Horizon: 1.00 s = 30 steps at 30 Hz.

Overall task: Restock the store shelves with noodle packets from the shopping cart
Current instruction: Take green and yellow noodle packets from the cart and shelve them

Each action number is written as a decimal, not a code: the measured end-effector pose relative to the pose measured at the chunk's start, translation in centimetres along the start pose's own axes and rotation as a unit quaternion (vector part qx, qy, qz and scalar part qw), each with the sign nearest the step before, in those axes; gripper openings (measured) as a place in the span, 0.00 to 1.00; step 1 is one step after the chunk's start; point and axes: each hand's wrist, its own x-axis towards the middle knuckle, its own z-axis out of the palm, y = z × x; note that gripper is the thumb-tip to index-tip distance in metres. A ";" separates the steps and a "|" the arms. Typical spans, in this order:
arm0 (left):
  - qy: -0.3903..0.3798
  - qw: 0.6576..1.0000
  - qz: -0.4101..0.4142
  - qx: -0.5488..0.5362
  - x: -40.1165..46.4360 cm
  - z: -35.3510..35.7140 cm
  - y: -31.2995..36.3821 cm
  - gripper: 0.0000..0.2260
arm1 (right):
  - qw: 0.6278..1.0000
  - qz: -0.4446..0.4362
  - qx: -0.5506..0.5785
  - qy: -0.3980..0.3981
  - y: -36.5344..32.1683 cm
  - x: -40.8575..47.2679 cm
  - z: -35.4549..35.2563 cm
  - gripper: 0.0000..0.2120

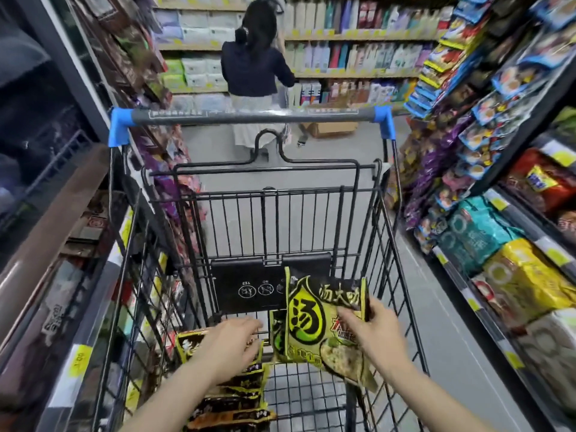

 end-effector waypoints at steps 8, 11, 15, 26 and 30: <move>-0.062 0.948 -0.166 -0.264 5.5 7.4 2.5 0.30 | 0.996 -0.030 0.063 0.052 -4.6 0.6 -8.6 0.03; -0.056 0.913 -0.221 -0.338 6.9 10.1 3.2 0.35 | 0.991 -0.021 0.122 0.059 -4.3 0.3 -10.8 0.03; -0.015 0.871 -0.286 -0.399 8.5 13.4 2.6 0.39 | 0.981 0.005 0.180 0.074 -3.0 -0.1 -12.6 0.03; 0.085 0.795 -0.396 -0.450 12.3 16.9 1.6 0.26 | 0.968 -0.001 0.243 0.071 -1.2 -1.3 -14.4 0.10; 0.080 0.822 -0.347 -0.444 11.8 17.5 1.5 0.21 | 0.964 0.010 0.254 0.073 -0.5 -1.4 -14.7 0.10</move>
